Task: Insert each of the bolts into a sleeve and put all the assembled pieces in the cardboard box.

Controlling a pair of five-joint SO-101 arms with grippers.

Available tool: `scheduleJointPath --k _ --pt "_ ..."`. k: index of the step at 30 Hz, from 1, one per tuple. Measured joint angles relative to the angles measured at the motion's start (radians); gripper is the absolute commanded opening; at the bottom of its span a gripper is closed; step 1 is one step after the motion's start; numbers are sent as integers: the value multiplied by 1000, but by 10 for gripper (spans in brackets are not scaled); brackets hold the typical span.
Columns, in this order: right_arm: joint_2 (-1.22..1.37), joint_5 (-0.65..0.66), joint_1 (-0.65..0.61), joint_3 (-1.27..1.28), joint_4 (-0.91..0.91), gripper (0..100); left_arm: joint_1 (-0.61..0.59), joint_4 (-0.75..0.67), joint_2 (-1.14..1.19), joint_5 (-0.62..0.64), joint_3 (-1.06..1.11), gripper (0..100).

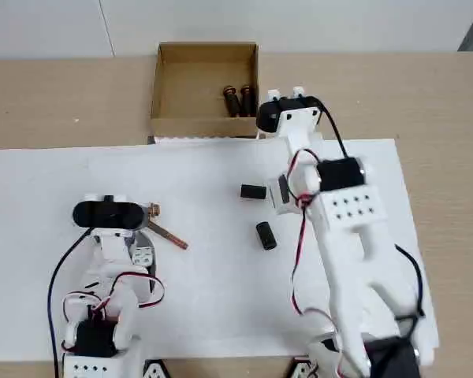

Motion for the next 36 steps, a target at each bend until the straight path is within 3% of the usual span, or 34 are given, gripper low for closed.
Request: scheduleJointPath --k 5,15,25,36 --pt "-141 -6 9 0 97 3 -69 0 2 0 -49 6" --pt "-233 -74 140 61 153 3 -75 0 55 -75 -195 6" --pt "-345 -78 146 213 153 3 -75 14 615 -83 -588 6" --pt "-471 -80 146 334 135 3 -75 338 1224 -81 -1120 6"
